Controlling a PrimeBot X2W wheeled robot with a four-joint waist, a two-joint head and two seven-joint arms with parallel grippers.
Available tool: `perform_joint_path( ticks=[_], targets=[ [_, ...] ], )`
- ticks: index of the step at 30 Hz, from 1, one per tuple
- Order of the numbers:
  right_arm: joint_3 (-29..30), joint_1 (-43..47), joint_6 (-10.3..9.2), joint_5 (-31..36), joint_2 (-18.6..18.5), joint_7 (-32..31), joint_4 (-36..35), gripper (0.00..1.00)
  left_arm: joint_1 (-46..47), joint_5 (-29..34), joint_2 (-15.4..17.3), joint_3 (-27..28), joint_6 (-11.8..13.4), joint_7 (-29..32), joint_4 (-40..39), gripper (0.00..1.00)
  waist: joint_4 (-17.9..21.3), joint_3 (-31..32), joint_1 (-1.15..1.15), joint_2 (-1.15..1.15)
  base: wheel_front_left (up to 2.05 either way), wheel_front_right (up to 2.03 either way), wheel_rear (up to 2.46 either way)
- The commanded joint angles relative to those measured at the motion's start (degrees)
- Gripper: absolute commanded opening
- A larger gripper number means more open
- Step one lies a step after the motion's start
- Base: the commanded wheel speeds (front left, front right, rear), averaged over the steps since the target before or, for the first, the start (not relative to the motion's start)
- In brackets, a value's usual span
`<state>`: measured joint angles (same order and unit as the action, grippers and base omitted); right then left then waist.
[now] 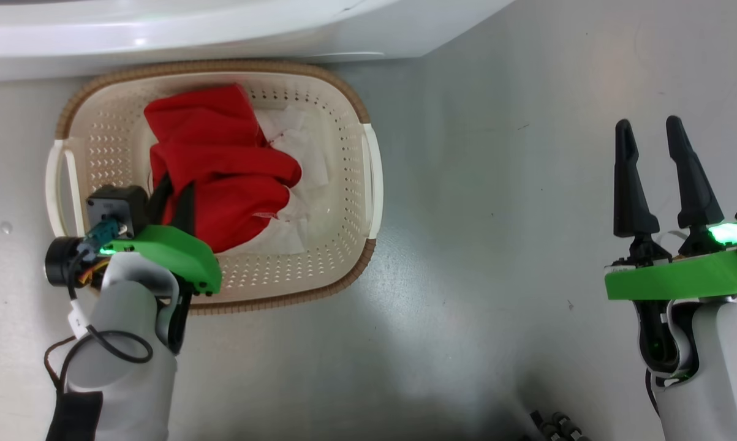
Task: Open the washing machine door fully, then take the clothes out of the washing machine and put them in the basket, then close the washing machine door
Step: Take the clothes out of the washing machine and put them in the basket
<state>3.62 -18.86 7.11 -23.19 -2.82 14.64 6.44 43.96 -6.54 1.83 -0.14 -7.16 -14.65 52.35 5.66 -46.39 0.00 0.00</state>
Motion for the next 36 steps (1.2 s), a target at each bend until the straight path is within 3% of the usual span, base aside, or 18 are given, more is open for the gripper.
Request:
perform_joint_path(
  ticks=[1, 2, 3, 4, 18, 36],
  targets=[
    [-0.8, 0.7, 0.37, 0.2, -0.1, 0.4, -1.3, 1.0, -0.8, 0.7, 1.2, 1.3, -0.2, -0.3, -0.7, 0.45, -0.1, 0.2, 0.0, 0.0, 0.0, 0.0, 0.0],
    [-0.8, 0.7, 0.37, 0.3, -0.1, 0.4, -1.3, 1.0, -0.8, 0.7, 1.2, 1.5, -0.1, -0.3, -0.9, 0.75, -0.1, 0.3, 0.0, 0.0, 0.0, 0.0, 0.0],
    [-0.7, 0.7, 0.37, 0.4, -0.1, 0.4, -1.2, 1.0, -0.9, 0.8, 1.2, 1.7, 0.0, -0.3, -1.1, 0.91, -0.2, 0.6, 0.0, 0.0, 0.0, 0.0, 0.0],
    [-0.7, 0.8, 0.37, 0.5, -0.1, 0.4, -1.2, 1.0, -1.1, 0.8, 1.2, 1.9, 0.0, -0.3, -1.4, 1.0, -0.2, 1.0, 0.0, 0.0, 0.0, 0.0, 0.0],
    [-1.0, 3.4, 0.37, 1.5, -0.1, 0.4, 0.6, 1.0, -7.5, -1.6, 1.1, 3.9, -0.1, -0.3, -6.6, 1.0, -1.3, 9.8, 0.0, 0.0, 0.0, 0.0, 0.0],
    [-1.1, 8.8, 0.37, 3.2, -1.2, 0.4, 2.7, 1.0, -18.9, -3.3, 1.1, 4.9, -0.3, -0.3, -23.6, 1.0, -4.0, 23.4, 0.0, 0.0, 0.0, 0.0, 0.0]
  ],
)
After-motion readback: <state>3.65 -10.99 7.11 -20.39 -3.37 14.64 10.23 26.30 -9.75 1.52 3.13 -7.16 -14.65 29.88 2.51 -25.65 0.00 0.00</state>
